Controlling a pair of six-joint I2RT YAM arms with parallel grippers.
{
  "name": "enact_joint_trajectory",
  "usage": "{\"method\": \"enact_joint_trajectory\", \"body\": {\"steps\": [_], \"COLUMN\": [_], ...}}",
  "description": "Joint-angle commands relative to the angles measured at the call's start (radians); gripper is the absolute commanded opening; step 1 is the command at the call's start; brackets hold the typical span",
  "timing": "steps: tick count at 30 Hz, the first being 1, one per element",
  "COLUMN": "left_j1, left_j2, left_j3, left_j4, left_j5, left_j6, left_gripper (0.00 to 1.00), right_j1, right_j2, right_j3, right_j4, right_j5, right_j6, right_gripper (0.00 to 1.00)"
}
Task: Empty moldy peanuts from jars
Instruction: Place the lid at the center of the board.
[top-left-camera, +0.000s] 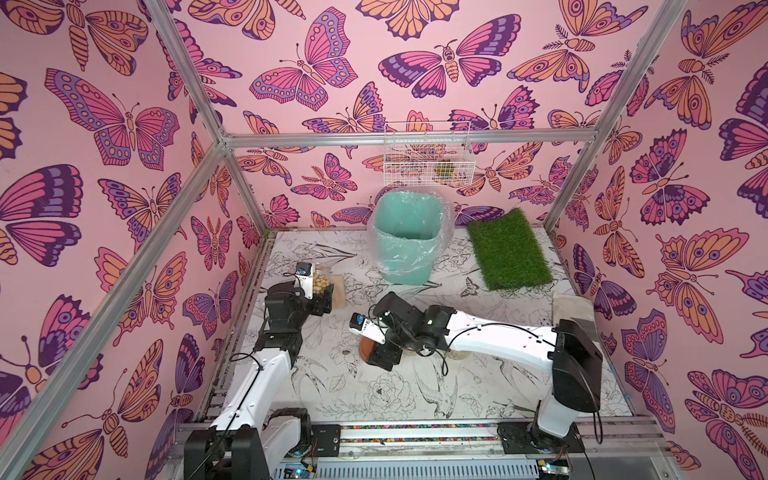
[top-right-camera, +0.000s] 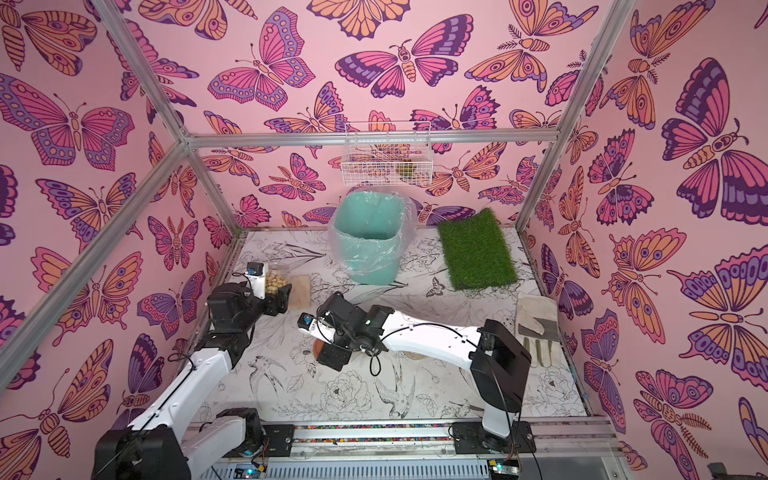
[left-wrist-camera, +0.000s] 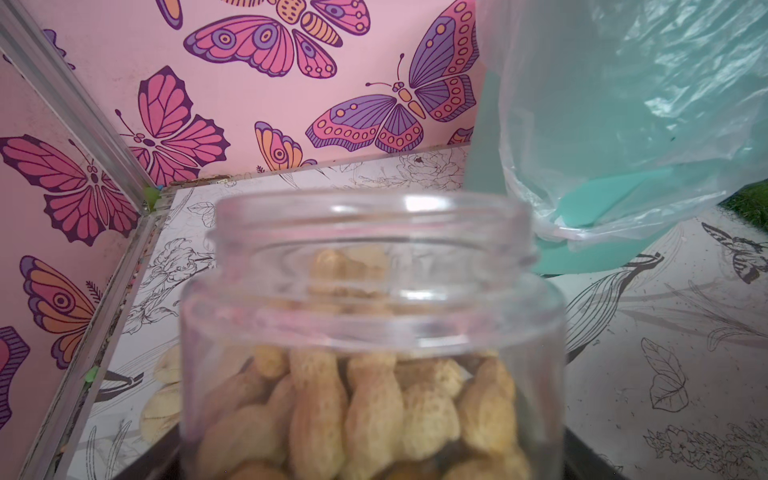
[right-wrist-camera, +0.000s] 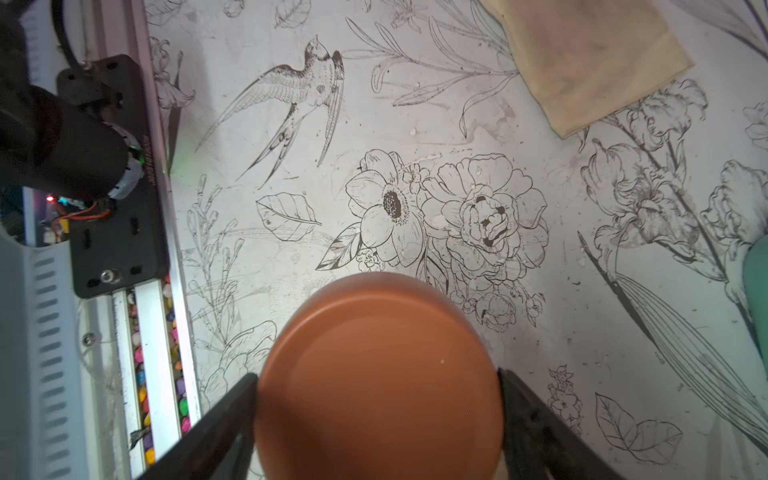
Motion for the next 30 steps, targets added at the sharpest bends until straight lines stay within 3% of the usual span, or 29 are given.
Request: {"method": "enact_joint_trajectory", "body": {"steps": [1,9,18,23,30], "left_j1": [0.008,0.009,0.011,0.012,0.013], "left_j2": [-0.031,-0.04,-0.043,-0.04,-0.042], "left_j3": [-0.008,-0.018,-0.039,-0.038,-0.038], "left_j4": [0.11,0.107,0.119,0.123,0.121], "left_j5": [-0.001,-0.009,-0.013,-0.012,-0.009], "left_j6": [-0.01,0.004,-0.005,-0.005,0.0], "left_gripper": [0.0,0.0,0.0,0.0,0.0], "right_j1": [0.005,0.009,0.009,0.009,0.009], "right_j2": [0.053,0.193,0.303,0.333,0.358], "right_j3": [0.067,0.136,0.218,0.223,0.237], "right_j4": [0.001,-0.009,-0.066,-0.074,-0.097], "right_j5": [0.063,0.091,0.16,0.166,0.181], "right_j6": [0.062,0.092,0.117,0.134,0.162], "right_gripper": [0.0,0.01,0.12,0.34,0.49]}}
